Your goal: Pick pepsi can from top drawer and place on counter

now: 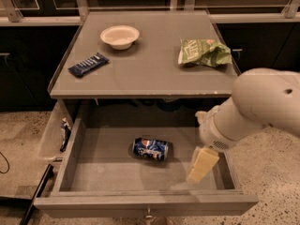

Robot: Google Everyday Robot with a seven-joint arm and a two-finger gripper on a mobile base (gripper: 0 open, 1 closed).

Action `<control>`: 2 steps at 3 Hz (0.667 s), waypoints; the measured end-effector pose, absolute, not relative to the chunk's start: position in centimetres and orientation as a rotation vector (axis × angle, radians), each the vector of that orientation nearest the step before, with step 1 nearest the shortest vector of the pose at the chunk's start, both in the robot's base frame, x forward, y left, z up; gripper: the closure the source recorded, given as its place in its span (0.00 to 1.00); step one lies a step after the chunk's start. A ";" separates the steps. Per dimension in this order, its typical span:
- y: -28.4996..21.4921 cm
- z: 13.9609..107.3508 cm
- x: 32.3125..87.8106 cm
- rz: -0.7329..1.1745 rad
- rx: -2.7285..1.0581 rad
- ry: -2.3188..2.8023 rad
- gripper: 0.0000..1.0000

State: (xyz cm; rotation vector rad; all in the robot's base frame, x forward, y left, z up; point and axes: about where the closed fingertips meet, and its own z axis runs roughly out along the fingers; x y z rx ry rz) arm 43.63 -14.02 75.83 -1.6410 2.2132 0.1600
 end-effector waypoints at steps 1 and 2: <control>-9.3 73.2 44.0 0.343 -1.587 2.131 0.00; -9.3 73.2 44.0 0.343 -1.587 2.131 0.00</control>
Offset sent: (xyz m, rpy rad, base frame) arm 0.0019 0.0379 -0.0247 0.1289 0.0138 0.0229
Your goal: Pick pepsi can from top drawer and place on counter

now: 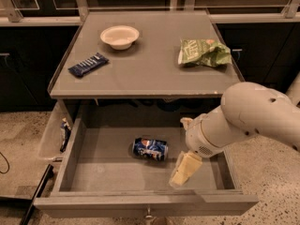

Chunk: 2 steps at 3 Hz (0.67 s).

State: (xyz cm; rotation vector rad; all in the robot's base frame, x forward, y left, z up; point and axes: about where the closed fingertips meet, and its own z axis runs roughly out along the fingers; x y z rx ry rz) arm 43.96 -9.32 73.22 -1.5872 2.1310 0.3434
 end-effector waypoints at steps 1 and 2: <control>-9.1 72.5 44.1 0.372 -1.555 2.116 0.00; -8.0 71.2 45.1 0.387 -1.518 2.048 0.00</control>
Offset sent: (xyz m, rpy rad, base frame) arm 0.0341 0.0265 -0.0327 0.1754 -0.1579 -0.0197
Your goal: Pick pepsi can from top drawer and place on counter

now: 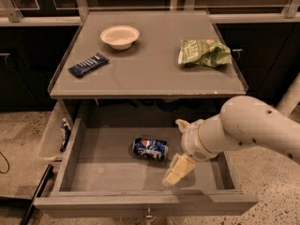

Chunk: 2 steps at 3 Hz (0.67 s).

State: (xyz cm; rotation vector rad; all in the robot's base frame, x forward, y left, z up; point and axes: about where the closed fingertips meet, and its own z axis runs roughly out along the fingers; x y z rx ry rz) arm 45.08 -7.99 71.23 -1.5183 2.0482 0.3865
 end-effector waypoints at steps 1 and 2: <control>-6.5 70.3 47.0 0.375 -1.498 1.948 0.00; -4.7 69.2 48.7 0.366 -1.521 1.877 0.00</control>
Offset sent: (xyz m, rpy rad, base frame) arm 0.0581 0.0555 -0.0346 0.0908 -0.1900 0.1040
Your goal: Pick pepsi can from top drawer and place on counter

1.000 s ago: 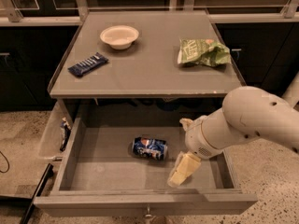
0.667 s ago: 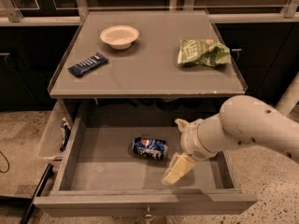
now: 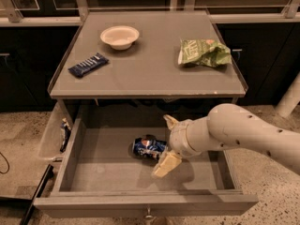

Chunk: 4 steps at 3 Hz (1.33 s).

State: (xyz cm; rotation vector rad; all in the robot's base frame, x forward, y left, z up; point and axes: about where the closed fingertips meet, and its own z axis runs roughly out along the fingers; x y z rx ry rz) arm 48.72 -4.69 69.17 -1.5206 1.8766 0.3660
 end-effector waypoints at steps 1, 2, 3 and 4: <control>-3.2 66.9 50.0 0.390 -1.572 1.866 0.00; -2.6 64.5 50.9 0.423 -1.598 1.889 0.00; -2.0 62.8 51.5 0.456 -1.603 1.904 0.00; -1.5 61.7 51.7 0.484 -1.600 1.915 0.00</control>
Offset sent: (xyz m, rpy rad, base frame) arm 0.0341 0.0250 -0.0750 -0.0324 0.1079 0.0734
